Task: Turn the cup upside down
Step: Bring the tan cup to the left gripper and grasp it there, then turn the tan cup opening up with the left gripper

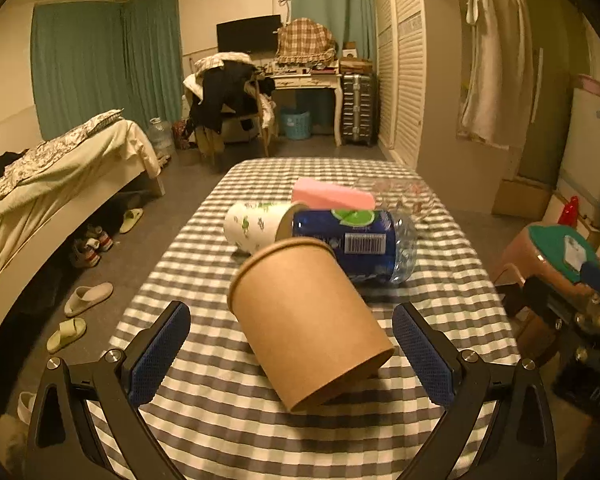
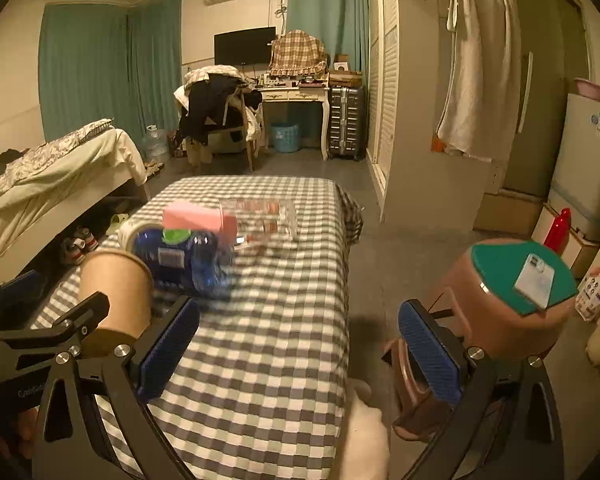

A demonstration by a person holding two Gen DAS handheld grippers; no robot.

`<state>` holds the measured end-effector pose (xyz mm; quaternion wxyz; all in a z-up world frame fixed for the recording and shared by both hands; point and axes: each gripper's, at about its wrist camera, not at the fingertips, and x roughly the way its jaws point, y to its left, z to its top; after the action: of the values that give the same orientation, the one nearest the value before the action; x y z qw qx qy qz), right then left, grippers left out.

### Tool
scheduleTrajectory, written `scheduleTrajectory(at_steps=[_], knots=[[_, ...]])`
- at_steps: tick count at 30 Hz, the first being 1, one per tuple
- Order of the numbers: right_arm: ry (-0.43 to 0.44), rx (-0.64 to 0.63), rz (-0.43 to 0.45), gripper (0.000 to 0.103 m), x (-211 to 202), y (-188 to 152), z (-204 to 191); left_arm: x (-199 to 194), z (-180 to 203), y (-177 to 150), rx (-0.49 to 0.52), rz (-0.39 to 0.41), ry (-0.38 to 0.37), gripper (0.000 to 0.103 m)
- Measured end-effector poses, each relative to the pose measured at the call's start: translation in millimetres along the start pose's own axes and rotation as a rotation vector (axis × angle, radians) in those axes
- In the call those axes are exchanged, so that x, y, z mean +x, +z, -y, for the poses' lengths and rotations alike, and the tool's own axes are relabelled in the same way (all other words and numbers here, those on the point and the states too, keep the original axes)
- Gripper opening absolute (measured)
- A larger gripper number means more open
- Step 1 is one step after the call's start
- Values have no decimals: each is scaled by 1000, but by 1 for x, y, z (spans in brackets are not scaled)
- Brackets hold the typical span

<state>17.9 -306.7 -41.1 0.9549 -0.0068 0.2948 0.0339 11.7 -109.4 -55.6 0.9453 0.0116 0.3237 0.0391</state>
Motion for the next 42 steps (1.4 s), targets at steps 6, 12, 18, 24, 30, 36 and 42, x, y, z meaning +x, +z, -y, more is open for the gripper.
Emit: scheduleTrajectory(at_steps=[6, 12, 18, 24, 30, 36, 42], knots=[[29, 34, -35, 100, 22, -17, 8, 19, 12, -14, 3, -27, -6, 103], [13, 51, -57, 100, 31, -23, 15, 26, 23, -21, 6, -38, 9, 103], [-13, 64, -75, 100, 37, -27, 21, 34, 28, -22, 15, -33, 25, 103], [-4, 45, -83, 100, 37, -30, 17, 35, 18, -22, 16, -53, 1, 90], [19, 32, -80, 100, 35, -32, 8, 24, 10, -23, 27, -73, -55, 89], [9, 37, -58, 100, 25, -30, 9, -6, 8, -15, 108, -26, -64, 88], [3, 52, -51, 100, 19, -30, 13, -20, 1, 1, 139, -52, -97, 88]])
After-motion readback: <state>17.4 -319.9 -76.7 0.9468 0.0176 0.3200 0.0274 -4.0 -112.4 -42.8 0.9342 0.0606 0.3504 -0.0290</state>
